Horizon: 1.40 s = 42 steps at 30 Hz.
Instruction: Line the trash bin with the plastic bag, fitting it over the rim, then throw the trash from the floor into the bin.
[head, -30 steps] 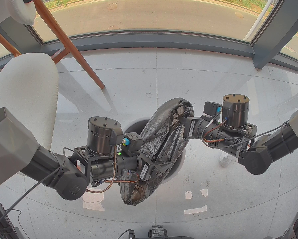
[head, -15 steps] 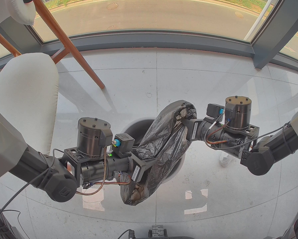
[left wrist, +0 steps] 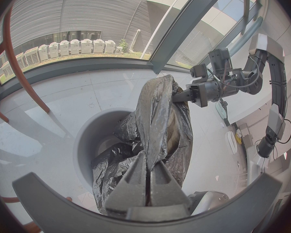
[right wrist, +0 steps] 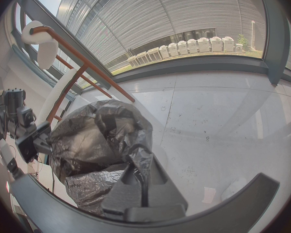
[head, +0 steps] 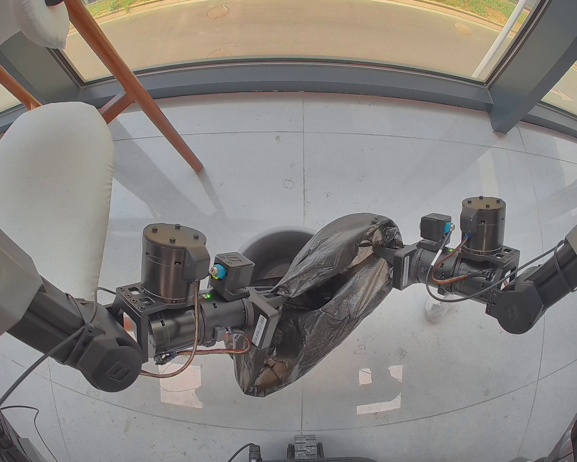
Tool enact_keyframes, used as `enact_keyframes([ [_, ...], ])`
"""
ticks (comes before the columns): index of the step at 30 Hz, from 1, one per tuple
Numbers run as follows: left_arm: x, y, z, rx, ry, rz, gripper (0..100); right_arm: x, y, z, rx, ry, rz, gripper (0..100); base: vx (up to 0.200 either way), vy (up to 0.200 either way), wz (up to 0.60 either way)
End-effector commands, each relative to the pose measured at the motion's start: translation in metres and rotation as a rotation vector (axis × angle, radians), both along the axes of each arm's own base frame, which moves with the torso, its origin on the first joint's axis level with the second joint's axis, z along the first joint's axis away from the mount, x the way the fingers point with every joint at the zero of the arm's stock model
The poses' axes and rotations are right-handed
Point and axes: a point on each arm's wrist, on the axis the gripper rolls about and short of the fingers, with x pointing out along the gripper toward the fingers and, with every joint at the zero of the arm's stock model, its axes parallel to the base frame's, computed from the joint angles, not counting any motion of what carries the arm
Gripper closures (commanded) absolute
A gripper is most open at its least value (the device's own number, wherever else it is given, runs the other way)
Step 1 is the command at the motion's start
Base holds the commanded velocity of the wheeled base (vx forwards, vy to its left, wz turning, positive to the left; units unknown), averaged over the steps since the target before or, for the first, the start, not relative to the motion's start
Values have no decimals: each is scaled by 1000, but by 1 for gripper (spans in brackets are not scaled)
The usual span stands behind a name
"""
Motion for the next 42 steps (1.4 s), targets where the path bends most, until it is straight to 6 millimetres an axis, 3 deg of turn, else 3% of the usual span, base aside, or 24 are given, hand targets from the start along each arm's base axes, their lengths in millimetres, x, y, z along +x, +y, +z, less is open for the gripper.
enact_keyframes([
  [1,-9,-9,-4,22,6,3,100,0,-9,-18,-10,-47,37,100,0,0,0],
  [3,-4,-13,-11,34,18,9,100,7,-9,-36,-17,-104,76,100,0,0,0],
  [8,5,-19,-11,39,6,69,100,13,-12,-60,-15,-146,114,100,0,0,0],
  [14,1,-19,-16,47,23,66,100,8,-14,-70,-28,-109,117,100,0,0,0],
  [18,-2,-18,-26,77,46,67,100,15,-12,-83,-30,-98,114,100,0,0,0],
  [26,-25,-42,-39,103,82,-27,100,11,-12,-98,-43,-46,118,100,0,0,0],
  [31,-31,-41,-43,98,109,-23,100,6,-14,-105,-51,-30,119,100,0,0,0],
  [36,-14,-34,-43,105,93,57,100,24,-15,-110,-34,-72,94,100,0,0,0],
  [42,19,-15,-22,50,28,182,100,50,-6,-88,8,-197,83,100,0,0,0],
])
